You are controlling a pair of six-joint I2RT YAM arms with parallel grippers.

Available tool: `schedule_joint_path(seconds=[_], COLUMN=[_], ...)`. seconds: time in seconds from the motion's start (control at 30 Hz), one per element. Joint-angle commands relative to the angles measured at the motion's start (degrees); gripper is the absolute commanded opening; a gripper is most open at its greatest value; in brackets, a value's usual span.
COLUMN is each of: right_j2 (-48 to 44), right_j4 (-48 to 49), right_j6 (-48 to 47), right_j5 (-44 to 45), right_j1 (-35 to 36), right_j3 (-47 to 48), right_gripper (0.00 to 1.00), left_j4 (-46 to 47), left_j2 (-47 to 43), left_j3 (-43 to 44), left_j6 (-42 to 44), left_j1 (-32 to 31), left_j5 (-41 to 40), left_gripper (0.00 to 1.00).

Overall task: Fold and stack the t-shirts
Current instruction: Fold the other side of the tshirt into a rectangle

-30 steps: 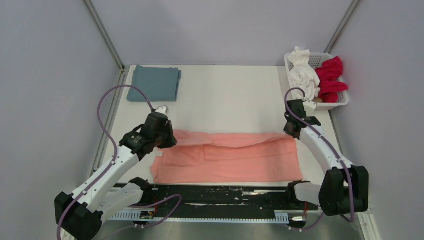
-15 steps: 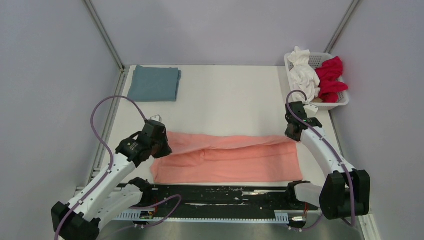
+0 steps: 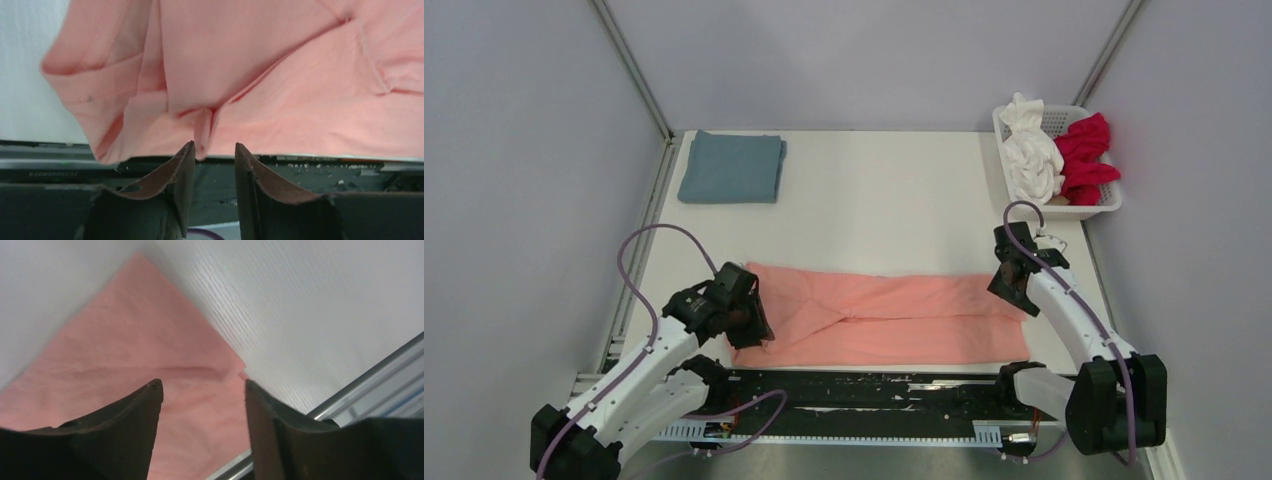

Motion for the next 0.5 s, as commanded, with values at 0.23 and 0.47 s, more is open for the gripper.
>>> schedule_joint_path(seconds=[0.23, 0.47], right_j2=[-21.09, -22.13], right_j4=[3.68, 24.07], right_j6=[-1.87, -8.96], right_j5=[-4.08, -35.23], right_j1=[0.51, 0.55], right_j3=[0.60, -7.86], right_gripper=[1.00, 1.00], left_j4=[-6.75, 14.41], left_j2=[-10.52, 5.08], left_j3=[7.01, 7.91], left_j6=[0.59, 2.35], left_j1=[-3.46, -3.40], left_j5=[2.19, 3.61], left_gripper=[1.00, 1.00])
